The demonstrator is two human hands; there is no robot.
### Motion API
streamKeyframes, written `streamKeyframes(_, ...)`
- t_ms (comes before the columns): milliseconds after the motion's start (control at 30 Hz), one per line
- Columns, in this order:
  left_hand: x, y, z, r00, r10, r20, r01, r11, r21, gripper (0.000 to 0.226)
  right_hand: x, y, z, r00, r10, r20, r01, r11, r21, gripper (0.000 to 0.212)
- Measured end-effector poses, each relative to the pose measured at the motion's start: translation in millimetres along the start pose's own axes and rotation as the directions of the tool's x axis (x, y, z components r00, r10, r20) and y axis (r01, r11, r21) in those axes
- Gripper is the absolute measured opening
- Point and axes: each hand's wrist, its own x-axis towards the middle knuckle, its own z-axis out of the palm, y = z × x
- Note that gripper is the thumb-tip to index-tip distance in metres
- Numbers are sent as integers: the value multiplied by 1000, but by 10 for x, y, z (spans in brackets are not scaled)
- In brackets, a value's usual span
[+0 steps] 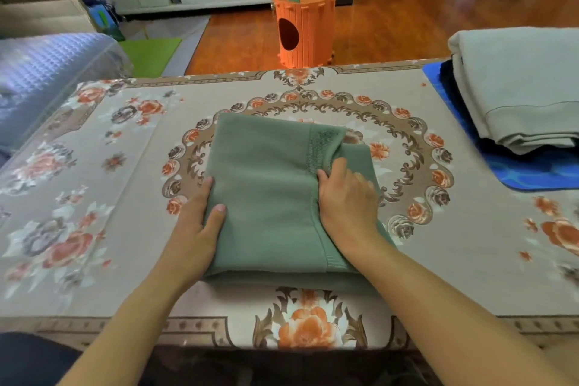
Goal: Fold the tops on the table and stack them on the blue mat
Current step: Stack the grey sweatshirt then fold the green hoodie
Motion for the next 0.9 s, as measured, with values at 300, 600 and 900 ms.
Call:
streamKeyframes(300, 34, 148, -35, 991, 132, 26, -135, 957, 257, 61, 203, 128, -553, 957, 286, 40, -284, 911, 299, 28)
streamKeyframes(600, 212, 335, -61, 981, 108, 161, -100, 994, -52, 50, 26, 343, -258, 906, 419, 66, -411, 829, 379, 32)
streamKeyframes(900, 335, 480, 4, 963, 171, 207, -251, 849, 465, 70, -20, 490, -159, 802, 588, 102, -502, 574, 647, 32)
